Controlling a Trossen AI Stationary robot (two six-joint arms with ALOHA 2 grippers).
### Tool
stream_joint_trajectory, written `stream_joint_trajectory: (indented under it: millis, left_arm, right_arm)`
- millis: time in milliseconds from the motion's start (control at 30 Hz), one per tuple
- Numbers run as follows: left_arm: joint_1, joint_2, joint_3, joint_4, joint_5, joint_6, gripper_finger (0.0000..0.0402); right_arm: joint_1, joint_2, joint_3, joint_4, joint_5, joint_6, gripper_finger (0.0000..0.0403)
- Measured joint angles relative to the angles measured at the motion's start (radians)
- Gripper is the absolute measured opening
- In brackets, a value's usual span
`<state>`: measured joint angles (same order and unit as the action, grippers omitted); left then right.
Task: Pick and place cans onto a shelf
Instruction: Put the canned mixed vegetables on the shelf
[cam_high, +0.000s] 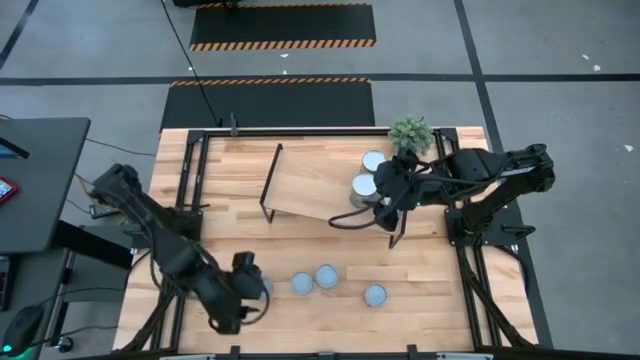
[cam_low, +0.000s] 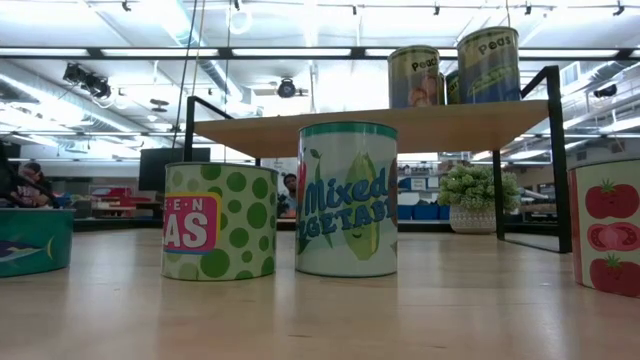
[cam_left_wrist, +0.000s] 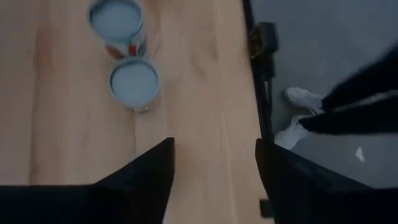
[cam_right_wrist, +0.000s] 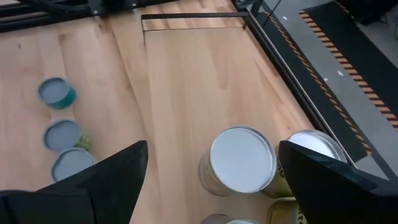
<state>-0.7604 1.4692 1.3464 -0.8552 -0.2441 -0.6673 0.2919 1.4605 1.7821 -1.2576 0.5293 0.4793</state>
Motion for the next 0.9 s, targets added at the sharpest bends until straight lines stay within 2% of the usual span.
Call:
stream_joint_trajectory:
  millis: [100,200,333,467,633,900]
  left_arm:
    - [-0.011,0.069,0.0,0.022,-0.027,-0.106,0.0267]
    - [0.001,0.129,0.0,0.052,-0.014,-0.146,0.0295]
    - [0.007,0.173,0.0,0.048,-0.005,-0.173,0.0304]
    - [0.003,0.174,0.0,0.049,-0.063,-0.267,0.029]
    - [-0.024,0.165,0.0,0.027,-0.162,-0.264,0.0257]
    - [-0.08,0.165,0.0,-0.07,-0.245,-0.262,0.0192]
  right_arm:
    - [0.033,0.006,0.0,0.007,-0.008,0.014,0.0368]
    - [0.086,0.032,0.0,0.04,-0.045,0.001,0.0368]
    - [0.148,0.083,0.0,0.123,-0.054,-0.031,0.0368]
    - [0.181,0.136,0.0,0.232,-0.07,-0.075,0.0368]
    - [0.187,0.22,0.0,0.336,-0.115,-0.115,0.0368]
    - [0.178,0.345,0.0,0.457,-0.224,-0.138,0.0368]
